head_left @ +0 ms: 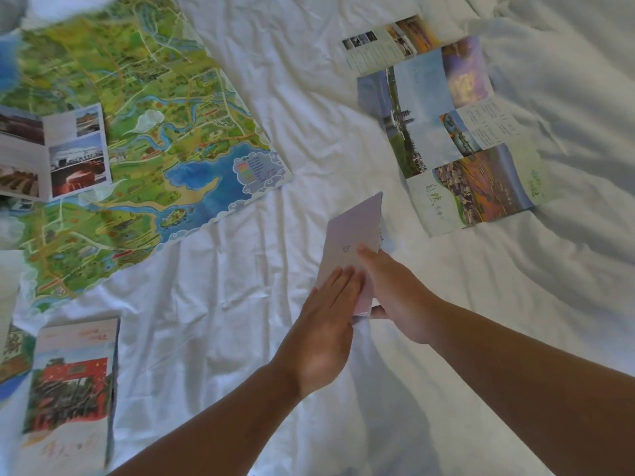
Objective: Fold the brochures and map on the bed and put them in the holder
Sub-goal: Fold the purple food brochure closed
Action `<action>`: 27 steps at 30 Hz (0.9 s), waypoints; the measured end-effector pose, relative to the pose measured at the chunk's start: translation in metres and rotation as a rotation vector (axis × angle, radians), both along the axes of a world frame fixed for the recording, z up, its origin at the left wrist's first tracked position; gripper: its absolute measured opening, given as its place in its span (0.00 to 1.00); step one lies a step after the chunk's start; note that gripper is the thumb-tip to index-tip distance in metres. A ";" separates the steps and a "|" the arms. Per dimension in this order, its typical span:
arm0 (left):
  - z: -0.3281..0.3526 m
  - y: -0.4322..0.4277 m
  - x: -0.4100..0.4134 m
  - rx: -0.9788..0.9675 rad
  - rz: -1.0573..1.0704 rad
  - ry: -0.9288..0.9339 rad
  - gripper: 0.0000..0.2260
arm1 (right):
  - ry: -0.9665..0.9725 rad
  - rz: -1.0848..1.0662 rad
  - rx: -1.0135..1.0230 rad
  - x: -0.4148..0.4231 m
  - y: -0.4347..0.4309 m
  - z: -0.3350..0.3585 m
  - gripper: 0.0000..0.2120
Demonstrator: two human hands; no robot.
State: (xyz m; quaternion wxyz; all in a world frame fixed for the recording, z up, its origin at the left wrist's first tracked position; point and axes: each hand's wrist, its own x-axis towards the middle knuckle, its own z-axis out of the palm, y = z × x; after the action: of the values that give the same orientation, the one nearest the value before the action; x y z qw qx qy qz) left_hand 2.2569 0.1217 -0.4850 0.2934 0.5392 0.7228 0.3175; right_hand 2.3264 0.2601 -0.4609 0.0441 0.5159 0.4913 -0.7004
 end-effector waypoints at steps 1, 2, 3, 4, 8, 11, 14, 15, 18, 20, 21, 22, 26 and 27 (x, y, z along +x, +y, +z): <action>0.001 0.000 0.001 -0.020 -0.017 -0.047 0.28 | -0.009 0.002 0.023 -0.003 -0.003 0.000 0.12; 0.005 0.000 0.001 -0.029 -0.031 -0.092 0.28 | -0.029 0.034 0.082 -0.005 -0.005 0.000 0.10; 0.007 -0.001 0.001 -0.029 -0.043 -0.124 0.27 | -0.048 0.087 0.157 -0.007 -0.007 -0.001 0.11; 0.010 -0.003 0.001 -0.027 -0.054 -0.131 0.29 | -0.060 0.140 0.228 -0.008 -0.009 -0.002 0.14; 0.009 -0.020 -0.008 -0.068 -0.047 0.000 0.33 | -0.021 0.282 0.418 -0.004 -0.015 -0.002 0.19; 0.013 -0.030 -0.021 -0.068 0.024 0.090 0.29 | -0.042 0.471 0.582 -0.001 -0.019 -0.005 0.21; 0.023 -0.032 -0.039 0.032 0.074 0.199 0.28 | -0.101 0.653 0.742 0.000 -0.026 -0.006 0.24; 0.026 -0.032 -0.044 0.071 0.085 0.250 0.28 | -0.100 0.696 0.778 0.000 -0.029 -0.006 0.24; 0.029 -0.037 -0.061 0.111 0.082 0.397 0.29 | -0.059 0.826 0.861 -0.001 -0.037 -0.006 0.25; 0.027 -0.043 -0.072 0.051 0.065 0.503 0.29 | -0.008 0.908 0.896 -0.001 -0.042 -0.006 0.26; 0.024 -0.046 -0.077 0.007 0.055 0.564 0.28 | 0.017 0.949 0.907 -0.001 -0.043 -0.007 0.26; 0.021 -0.051 -0.083 -0.026 0.050 0.612 0.26 | 0.038 0.985 0.913 0.000 -0.045 -0.008 0.27; 0.012 -0.071 -0.097 -0.007 0.034 0.646 0.19 | 0.071 1.105 0.961 -0.001 -0.046 -0.010 0.29; 0.012 -0.075 -0.098 -0.005 0.023 0.635 0.18 | 0.068 1.129 0.991 -0.003 -0.045 -0.011 0.29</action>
State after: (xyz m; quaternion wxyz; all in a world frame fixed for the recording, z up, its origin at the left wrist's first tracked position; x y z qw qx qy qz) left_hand 2.1590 0.0462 -0.4732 0.0508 0.6022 0.7853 0.1347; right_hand 2.3236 0.2155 -0.4722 0.1440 0.1232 0.9400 -0.2838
